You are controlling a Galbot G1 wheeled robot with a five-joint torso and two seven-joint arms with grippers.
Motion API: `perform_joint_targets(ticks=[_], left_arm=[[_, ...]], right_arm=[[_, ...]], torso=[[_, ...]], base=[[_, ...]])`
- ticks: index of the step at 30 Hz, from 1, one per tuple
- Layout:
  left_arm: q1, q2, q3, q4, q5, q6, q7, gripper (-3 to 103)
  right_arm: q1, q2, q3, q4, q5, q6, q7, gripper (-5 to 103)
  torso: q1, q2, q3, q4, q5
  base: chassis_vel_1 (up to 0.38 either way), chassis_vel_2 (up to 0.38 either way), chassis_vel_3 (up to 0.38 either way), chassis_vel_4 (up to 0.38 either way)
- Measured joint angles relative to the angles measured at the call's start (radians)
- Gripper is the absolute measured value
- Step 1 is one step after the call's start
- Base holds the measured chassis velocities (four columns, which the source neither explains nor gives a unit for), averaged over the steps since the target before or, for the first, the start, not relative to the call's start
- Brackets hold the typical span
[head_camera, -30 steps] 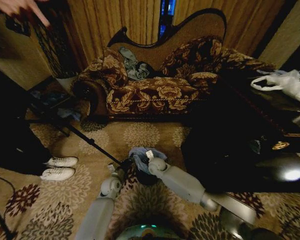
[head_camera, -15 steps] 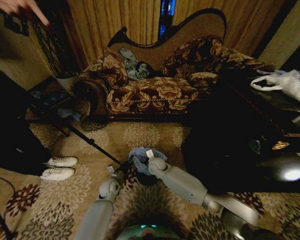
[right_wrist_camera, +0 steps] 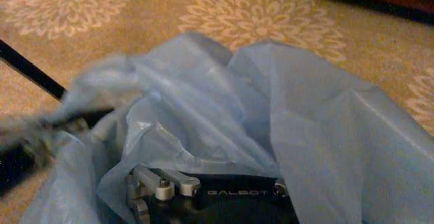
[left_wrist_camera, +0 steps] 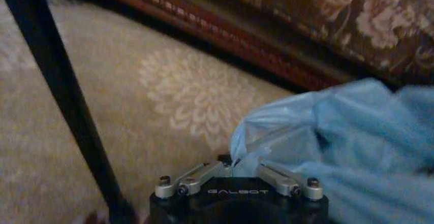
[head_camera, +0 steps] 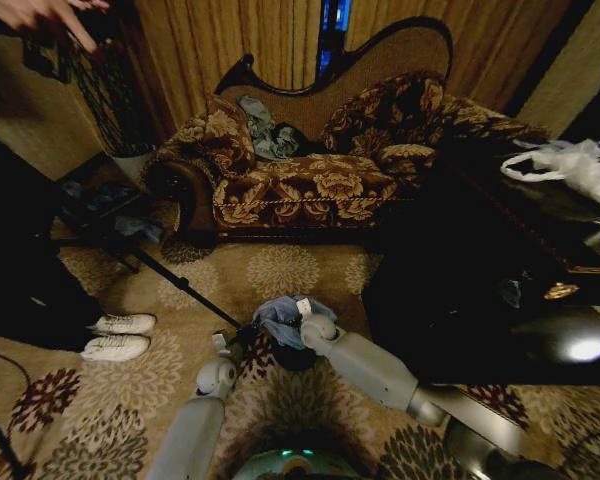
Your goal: Place a garbage bag over the trash bin.
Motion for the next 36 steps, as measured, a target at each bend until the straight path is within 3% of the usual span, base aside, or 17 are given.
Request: perform_joint_targets(ticks=[14,35,36], left_arm=[[-0.020,-0.006,0.008,0.113,0.020,-0.048,0.032,0],[0.001,-0.007,0.008,0.103,0.036,-0.078,0.031,0],[0.008,-0.008,0.009,0.090,0.040,-0.084,0.030,6]], right_arm=[[0.005,0.003,0.003,-0.010,0.005,0.002,0.000,100],[0.011,-0.009,-0.023,-0.037,-0.103,0.018,-0.046,100],[0.009,-0.007,-0.022,-0.038,-0.104,0.019,-0.046,100]], torso=[[0.000,0.000,0.000,0.0001,0.0001],[0.000,0.000,0.000,0.0000,0.0000],[0.000,0.000,0.000,0.0000,0.0001]], base=[[0.000,0.000,0.000,0.000],[0.000,0.000,0.000,0.000],[0.000,0.000,0.000,0.000]])
